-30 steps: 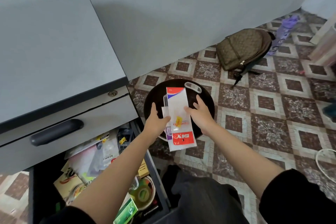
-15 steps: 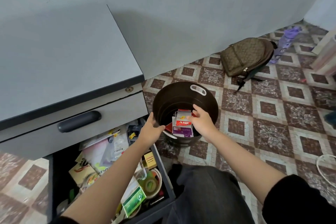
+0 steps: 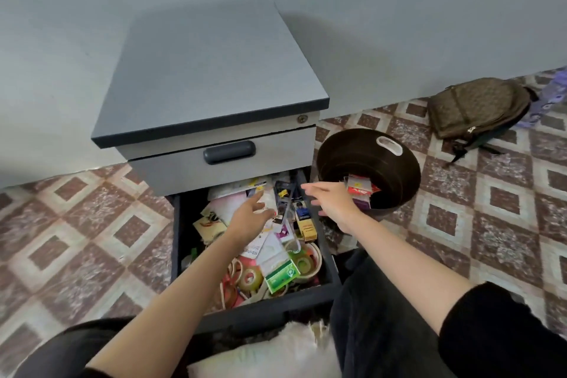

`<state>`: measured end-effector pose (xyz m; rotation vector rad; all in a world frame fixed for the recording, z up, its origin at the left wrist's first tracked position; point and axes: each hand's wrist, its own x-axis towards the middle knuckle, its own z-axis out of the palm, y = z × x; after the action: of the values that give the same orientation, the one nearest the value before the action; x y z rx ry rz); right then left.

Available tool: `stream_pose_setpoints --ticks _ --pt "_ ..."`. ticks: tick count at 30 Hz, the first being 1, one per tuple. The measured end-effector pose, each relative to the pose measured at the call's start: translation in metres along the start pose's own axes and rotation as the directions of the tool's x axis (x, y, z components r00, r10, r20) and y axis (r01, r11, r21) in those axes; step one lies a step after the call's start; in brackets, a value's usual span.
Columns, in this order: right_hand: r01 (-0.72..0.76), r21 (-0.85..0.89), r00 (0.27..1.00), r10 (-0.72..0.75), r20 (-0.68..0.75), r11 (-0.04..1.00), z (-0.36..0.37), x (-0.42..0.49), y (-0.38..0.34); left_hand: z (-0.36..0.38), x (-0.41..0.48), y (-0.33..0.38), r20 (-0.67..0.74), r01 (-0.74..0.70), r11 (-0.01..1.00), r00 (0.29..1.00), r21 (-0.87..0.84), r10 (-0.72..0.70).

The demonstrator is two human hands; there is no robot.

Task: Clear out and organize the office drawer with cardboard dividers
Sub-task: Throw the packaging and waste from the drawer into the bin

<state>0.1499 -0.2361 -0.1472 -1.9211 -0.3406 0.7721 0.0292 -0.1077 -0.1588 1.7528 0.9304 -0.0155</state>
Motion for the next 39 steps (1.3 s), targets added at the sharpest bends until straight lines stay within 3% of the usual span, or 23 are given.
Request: stream_pose_setpoints --ticks 11,14,17,22,30,35,39 --pt "-0.031 -0.059 0.989 0.039 0.144 0.998 0.087 0.0 0.016 -0.062 -0.026 -0.094 -0.12 0.158 0.987 0.981 0.015 -0.155" --pt "-0.034 -0.193 0.988 0.062 0.144 0.981 0.1 0.009 0.033 -0.066 -0.023 -0.11 -0.125 0.197 0.979 0.974 0.049 -0.189" --pt "-0.008 -0.451 0.995 0.051 0.084 0.893 0.107 0.019 0.048 -0.063 -0.016 -0.122 -0.155 0.222 0.971 0.966 0.087 -0.207" --pt "-0.047 -0.644 0.989 0.125 0.076 0.763 0.111 0.028 0.056 -0.057 0.005 -0.124 -0.248 0.153 0.922 0.967 0.356 -0.065" --pt "-0.158 -0.568 0.979 0.204 0.018 0.807 0.115 0.041 0.066 -0.054 0.047 -0.13 -0.072 0.244 0.862 0.969 0.444 -0.238" --pt "-0.25 -0.487 0.961 0.275 -0.022 0.837 0.123 0.049 0.075 -0.042 0.045 -0.136 0.119 0.107 0.764 0.965 0.636 -0.233" --pt "-0.351 -0.292 0.933 0.358 -0.032 0.89 0.13 0.051 0.082 -0.039 0.037 -0.138 0.173 0.039 0.737 0.962 0.674 -0.209"
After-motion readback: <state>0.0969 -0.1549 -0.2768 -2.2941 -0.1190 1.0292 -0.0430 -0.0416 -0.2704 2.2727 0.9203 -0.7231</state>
